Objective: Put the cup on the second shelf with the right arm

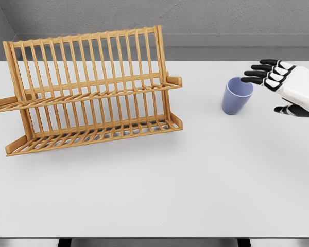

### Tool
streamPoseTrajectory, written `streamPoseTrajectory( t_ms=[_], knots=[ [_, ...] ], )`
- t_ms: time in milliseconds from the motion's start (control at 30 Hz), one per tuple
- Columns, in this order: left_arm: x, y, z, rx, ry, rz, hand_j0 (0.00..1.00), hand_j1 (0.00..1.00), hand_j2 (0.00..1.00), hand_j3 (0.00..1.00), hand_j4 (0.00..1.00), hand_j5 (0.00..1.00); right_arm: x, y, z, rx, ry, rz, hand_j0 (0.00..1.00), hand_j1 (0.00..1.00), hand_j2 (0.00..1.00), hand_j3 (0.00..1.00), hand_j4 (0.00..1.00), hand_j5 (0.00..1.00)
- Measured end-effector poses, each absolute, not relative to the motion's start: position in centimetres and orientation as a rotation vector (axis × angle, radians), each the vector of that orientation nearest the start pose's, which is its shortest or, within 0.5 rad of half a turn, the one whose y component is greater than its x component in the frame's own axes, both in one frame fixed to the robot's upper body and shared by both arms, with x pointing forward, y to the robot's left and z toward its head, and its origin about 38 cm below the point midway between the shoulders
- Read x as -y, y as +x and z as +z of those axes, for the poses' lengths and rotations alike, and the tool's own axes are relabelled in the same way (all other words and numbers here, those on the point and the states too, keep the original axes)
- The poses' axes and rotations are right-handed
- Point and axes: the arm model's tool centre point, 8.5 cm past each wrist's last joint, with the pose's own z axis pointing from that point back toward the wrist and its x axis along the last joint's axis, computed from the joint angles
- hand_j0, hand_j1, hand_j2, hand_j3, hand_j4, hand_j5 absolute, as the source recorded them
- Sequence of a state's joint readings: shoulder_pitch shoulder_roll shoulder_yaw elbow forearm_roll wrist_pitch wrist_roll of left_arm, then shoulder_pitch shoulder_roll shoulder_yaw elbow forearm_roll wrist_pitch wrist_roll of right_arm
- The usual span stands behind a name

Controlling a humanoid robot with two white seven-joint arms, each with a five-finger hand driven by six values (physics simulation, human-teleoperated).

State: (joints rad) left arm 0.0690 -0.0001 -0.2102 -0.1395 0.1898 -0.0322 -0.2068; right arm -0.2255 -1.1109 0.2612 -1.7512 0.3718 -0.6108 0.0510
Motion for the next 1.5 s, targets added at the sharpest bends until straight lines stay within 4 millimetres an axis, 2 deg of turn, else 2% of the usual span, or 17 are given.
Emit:
streamPoseTrajectory(
  t_ms=[233, 300, 367, 400, 467, 600, 667, 700, 800, 967, 1300, 1367, 1500],
  knots=[
    [-24.4, 0.6, -26.3, 0.096, -0.148, -0.033, 1.0, 1.0, 1.0, 1.0, 1.0, 1.0, 35.8, 36.3, 30.0, -2.44, 0.986, -2.448, 1.0, 1.0, 1.0, 1.0, 1.0, 1.0],
    [-24.4, 0.6, -26.3, 0.096, -0.148, -0.033, 1.0, 1.0, 1.0, 1.0, 1.0, 1.0, 34.9, 37.4, 32.1, -2.371, 1.028, -2.452, 1.0, 1.0, 1.0, 1.0, 1.0, 1.0],
    [-24.4, 0.6, -26.3, 0.096, -0.148, -0.033, 1.0, 1.0, 1.0, 1.0, 1.0, 1.0, 33.2, 38.8, 34.4, -2.25, 1.022, -2.517, 1.0, 1.0, 1.0, 1.0, 1.0, 1.0],
    [-24.4, 0.6, -26.3, 0.096, -0.148, -0.033, 1.0, 1.0, 1.0, 1.0, 1.0, 1.0, 32.4, 39.5, 34.6, -2.185, 0.997, -2.595, 1.0, 1.0, 1.0, 1.0, 1.0, 1.0],
    [-24.4, 0.6, -26.3, 0.096, -0.148, -0.033, 1.0, 1.0, 1.0, 1.0, 1.0, 1.0, 31.4, 40.4, 33.0, -2.124, 0.929, -2.753, 1.0, 1.0, 1.0, 1.0, 1.0, 1.0],
    [-24.4, 0.6, -26.3, 0.096, -0.148, -0.033, 1.0, 1.0, 1.0, 1.0, 1.0, 1.0, 30.6, 41.2, 31.4, -2.119, 0.867, -2.9, 1.0, 1.0, 1.0, 1.0, 1.0, 1.0],
    [-24.4, 0.6, -26.3, 0.096, -0.148, -0.033, 1.0, 1.0, 1.0, 1.0, 1.0, 1.0, 30.4, 42.3, 32.6, -2.147, 0.904, -2.889, 1.0, 1.0, 1.0, 1.0, 1.0, 1.0],
    [-24.4, 0.6, -26.3, 0.096, -0.148, -0.033, 1.0, 1.0, 1.0, 1.0, 1.0, 1.0, 30.4, 43.0, 32.5, -2.162, 0.903, -2.9, 1.0, 1.0, 1.0, 1.0, 1.0, 1.0],
    [-24.4, 0.6, -26.3, 0.096, -0.148, -0.033, 1.0, 1.0, 1.0, 1.0, 1.0, 1.0, 31.1, 44.3, 30.1, -2.183, 0.872, -3.0, 1.0, 1.0, 1.0, 1.0, 1.0, 1.0],
    [-24.4, 0.6, -26.3, 0.096, -0.148, -0.033, 1.0, 1.0, 1.0, 1.0, 1.0, 1.0, 31.8, 46.0, 28.8, -2.21, 0.876, -3.065, 1.0, 1.0, 1.0, 1.0, 1.0, 1.0],
    [-24.4, 0.6, -26.3, 0.096, -0.148, -0.033, 1.0, 1.0, 1.0, 1.0, 1.0, 1.0, 32.9, 47.0, 24.7, -2.157, 0.821, -3.232, 1.0, 1.0, 1.0, 1.0, 1.0, 1.0],
    [-24.4, 0.6, -26.3, 0.096, -0.148, -0.033, 1.0, 1.0, 1.0, 1.0, 1.0, 1.0, 33.0, 47.1, 24.3, -2.15, 0.813, -3.251, 1.0, 1.0, 1.0, 1.0, 1.0, 1.0],
    [-24.4, 0.6, -26.3, 0.096, -0.148, -0.033, 1.0, 1.0, 1.0, 1.0, 1.0, 1.0, 32.5, 47.9, 24.6, -2.159, 0.818, -3.244, 1.0, 1.0, 1.0, 1.0, 1.0, 1.0]
  ],
)
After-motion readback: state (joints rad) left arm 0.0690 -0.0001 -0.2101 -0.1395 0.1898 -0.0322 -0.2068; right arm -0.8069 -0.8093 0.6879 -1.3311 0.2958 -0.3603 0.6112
